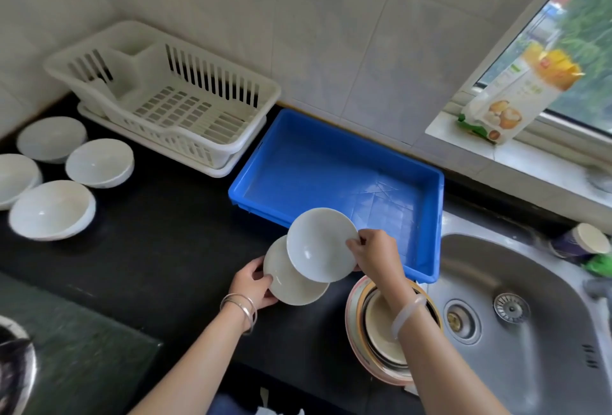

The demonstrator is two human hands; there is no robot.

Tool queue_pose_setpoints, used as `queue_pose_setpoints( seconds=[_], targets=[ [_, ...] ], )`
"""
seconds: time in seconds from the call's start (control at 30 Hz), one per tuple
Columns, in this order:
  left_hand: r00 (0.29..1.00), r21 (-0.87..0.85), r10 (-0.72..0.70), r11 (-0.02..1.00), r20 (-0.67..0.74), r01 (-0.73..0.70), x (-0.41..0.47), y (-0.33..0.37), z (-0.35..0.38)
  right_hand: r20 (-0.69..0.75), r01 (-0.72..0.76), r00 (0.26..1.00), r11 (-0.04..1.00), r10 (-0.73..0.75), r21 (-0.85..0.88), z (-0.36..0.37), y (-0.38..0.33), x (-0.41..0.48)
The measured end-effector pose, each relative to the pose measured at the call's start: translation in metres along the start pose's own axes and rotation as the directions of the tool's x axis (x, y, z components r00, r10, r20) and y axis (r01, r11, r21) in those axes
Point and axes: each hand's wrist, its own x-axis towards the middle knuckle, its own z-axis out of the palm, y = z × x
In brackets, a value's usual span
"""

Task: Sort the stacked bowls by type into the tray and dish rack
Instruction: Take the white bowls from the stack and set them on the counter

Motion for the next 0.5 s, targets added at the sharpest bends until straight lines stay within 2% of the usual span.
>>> queue_pose_setpoints(
  seconds=[0.17,0.5],
  targets=[
    [0.992,-0.067,0.049,0.996,-0.114,-0.057,-0.006,0.017,-0.043,0.032,0.063,0.997,0.993,-0.067,0.095,0.012,-0.025,0.004],
    [0.922,-0.374,0.047,0.905,-0.383,-0.202,-0.021,0.035,-0.153,0.194,0.117,0.968,0.969,-0.16,0.217,0.085,-0.108,0.023]
  ],
)
